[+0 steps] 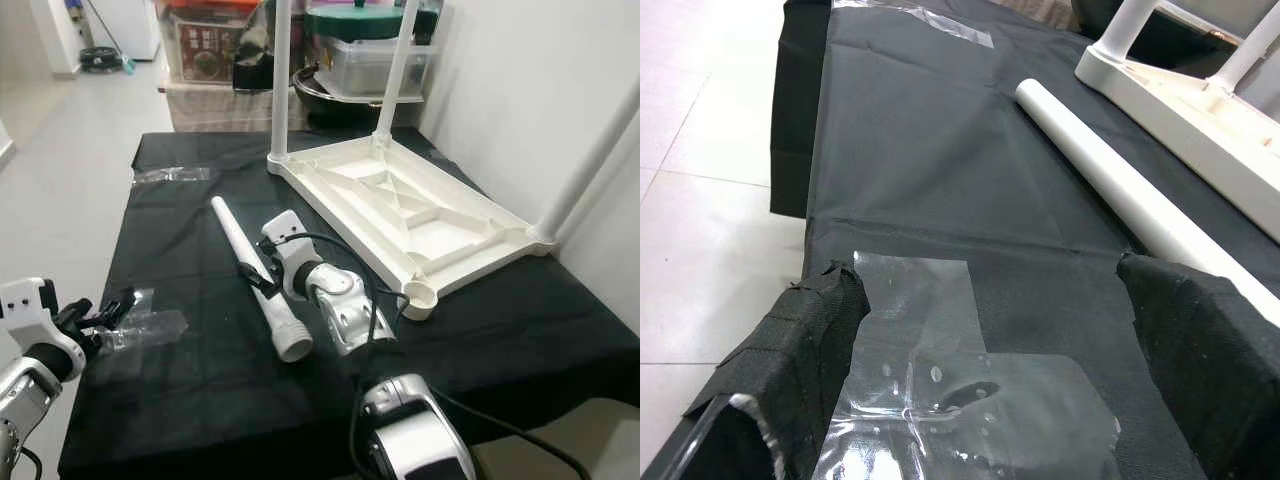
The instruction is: Building children table
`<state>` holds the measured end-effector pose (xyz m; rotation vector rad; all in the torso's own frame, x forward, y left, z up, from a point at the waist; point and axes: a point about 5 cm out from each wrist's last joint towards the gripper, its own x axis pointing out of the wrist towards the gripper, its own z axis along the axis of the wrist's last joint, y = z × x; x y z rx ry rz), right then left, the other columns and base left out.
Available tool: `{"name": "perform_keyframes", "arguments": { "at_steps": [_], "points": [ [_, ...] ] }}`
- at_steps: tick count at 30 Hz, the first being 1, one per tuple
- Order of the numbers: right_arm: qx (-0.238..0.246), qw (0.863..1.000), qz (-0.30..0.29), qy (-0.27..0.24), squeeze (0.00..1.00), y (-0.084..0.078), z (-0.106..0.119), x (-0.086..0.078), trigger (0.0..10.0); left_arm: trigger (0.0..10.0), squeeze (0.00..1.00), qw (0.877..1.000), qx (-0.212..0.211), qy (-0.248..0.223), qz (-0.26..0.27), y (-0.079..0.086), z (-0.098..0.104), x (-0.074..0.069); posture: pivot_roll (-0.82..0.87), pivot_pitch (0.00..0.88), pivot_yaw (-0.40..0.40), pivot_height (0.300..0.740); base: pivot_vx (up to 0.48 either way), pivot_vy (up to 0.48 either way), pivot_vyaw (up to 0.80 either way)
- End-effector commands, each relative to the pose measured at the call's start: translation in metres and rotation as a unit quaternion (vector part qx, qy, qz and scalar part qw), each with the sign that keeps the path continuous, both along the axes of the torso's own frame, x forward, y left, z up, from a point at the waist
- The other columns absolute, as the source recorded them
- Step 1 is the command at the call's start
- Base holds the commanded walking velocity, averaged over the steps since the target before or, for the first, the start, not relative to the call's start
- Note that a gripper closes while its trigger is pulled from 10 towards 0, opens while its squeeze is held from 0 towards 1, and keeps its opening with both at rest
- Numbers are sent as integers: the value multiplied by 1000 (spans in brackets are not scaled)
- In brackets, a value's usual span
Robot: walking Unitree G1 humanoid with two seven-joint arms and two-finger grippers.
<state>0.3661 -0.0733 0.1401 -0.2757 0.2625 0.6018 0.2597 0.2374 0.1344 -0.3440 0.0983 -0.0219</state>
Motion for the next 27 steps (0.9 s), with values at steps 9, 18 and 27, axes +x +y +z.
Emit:
{"name": "perform_keyframes", "arguments": {
  "at_steps": [9,18,27],
  "points": [
    [28,985,-6,171,0,15,-43,-19,10000,10000,0,1000,11,4,13,-1,-4,1,59,0,-100,740,0,0,0],
    [-41,976,-9,213,0,10,-68,-30,10000,10000,0,1000,12,7,15,-1,-5,1,50,0,-104,740,0,0,0],
    [-103,960,-25,260,0,-3,-76,-31,7961,10000,0,1000,14,4,17,-2,-2,2,41,0,-114,740,0,0,0]
  ]
}}
